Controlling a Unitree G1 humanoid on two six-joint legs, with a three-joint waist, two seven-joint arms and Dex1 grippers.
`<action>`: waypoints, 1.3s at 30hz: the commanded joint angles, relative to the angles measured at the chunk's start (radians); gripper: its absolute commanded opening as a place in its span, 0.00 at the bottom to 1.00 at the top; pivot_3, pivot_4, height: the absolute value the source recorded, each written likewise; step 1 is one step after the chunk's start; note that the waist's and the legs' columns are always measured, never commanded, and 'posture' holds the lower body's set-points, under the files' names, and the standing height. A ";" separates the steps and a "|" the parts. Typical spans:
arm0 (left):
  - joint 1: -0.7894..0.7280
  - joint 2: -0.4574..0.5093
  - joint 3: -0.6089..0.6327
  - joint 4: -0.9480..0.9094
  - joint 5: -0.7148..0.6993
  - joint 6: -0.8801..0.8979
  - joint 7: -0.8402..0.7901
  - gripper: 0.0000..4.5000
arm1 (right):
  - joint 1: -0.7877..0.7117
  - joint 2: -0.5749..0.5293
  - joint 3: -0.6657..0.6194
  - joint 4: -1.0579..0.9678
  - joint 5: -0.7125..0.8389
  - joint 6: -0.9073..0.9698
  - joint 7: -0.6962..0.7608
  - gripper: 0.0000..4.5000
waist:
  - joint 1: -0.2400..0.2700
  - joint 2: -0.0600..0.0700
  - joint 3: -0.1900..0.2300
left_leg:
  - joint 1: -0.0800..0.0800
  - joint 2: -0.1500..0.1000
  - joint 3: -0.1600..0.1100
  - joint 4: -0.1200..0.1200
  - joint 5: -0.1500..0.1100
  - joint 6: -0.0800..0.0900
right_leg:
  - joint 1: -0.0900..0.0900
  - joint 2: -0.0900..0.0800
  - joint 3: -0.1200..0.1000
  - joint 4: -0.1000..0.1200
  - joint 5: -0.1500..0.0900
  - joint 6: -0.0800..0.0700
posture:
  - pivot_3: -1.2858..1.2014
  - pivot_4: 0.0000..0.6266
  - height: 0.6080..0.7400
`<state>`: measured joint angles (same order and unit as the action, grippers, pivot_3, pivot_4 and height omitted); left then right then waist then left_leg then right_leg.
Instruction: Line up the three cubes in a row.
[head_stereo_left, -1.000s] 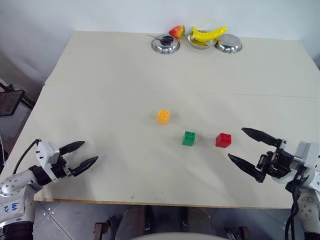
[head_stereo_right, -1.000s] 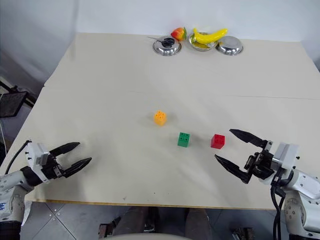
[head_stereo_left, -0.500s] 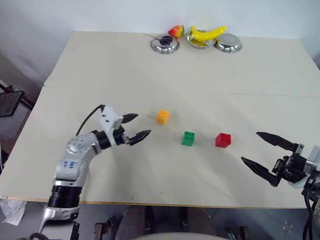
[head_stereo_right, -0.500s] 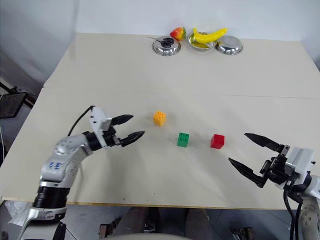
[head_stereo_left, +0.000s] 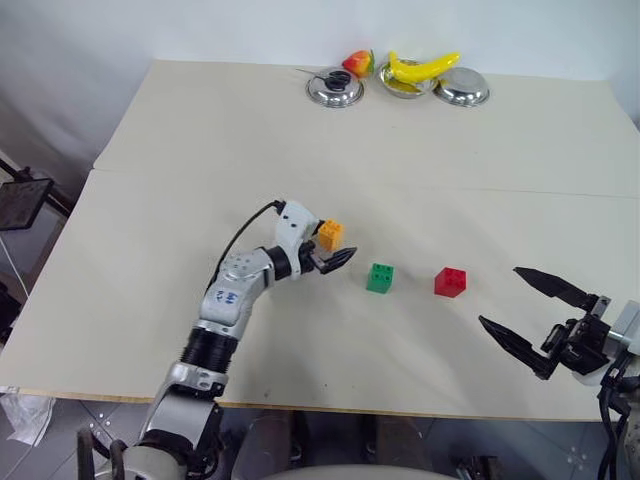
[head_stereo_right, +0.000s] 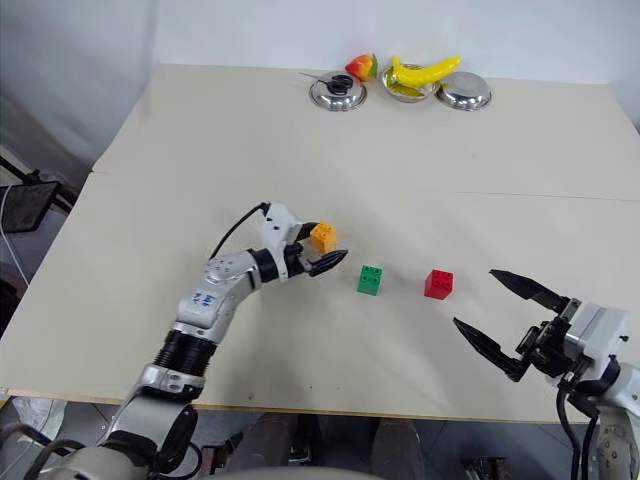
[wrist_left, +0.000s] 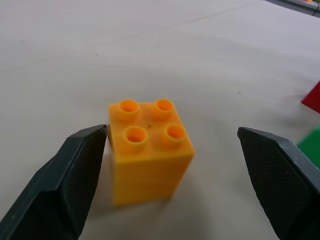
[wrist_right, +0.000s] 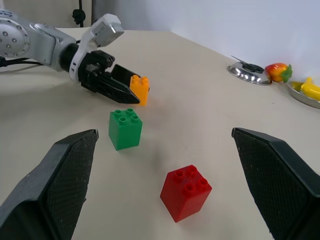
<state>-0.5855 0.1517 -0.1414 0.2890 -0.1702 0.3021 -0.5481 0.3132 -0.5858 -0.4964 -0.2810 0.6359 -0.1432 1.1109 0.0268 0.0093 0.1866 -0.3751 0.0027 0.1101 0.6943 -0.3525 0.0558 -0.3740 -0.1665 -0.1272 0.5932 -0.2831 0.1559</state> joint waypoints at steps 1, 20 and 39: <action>-0.012 -0.010 0.006 -0.012 0.007 -0.011 0.009 0.79 | 0.020 0.008 -0.009 -0.047 0.002 -0.020 -0.015 1.00 | -0.001 0.000 0.000 | 0.000 0.000 0.000 0.000 0.000 0.000 | 0.000 0.000 0.000 0.000 0.000 0.000 | 0.52 0.24 1.00; -0.168 0.307 0.025 0.416 -0.089 -0.462 -0.871 0.34 | 0.047 -0.043 -0.060 -0.047 0.035 0.011 0.005 1.00 | -0.001 0.000 0.000 | -0.001 0.001 0.001 0.002 0.000 0.000 | -0.002 0.000 0.000 0.000 0.000 0.000 | 0.52 0.24 1.00; -0.424 0.143 0.015 0.924 0.098 -0.726 -0.908 0.34 | 0.118 -0.059 -0.095 -0.058 0.053 0.056 0.041 1.00 | -0.003 -0.002 0.001 | -0.004 0.000 -0.001 0.002 -0.001 0.002 | -0.002 0.000 -0.003 -0.001 0.000 0.000 | 0.52 0.24 1.00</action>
<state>-0.9980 0.3009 -0.1251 1.1988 -0.0956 -0.4211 -1.4687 0.4223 -0.6431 -0.5573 -0.3083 0.6677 -0.0848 1.1553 0.0235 0.0074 0.1876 -0.3792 0.0025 0.1094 0.6967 -0.3536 0.0576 -0.3764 -0.1667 -0.1298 0.5926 -0.2828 0.1563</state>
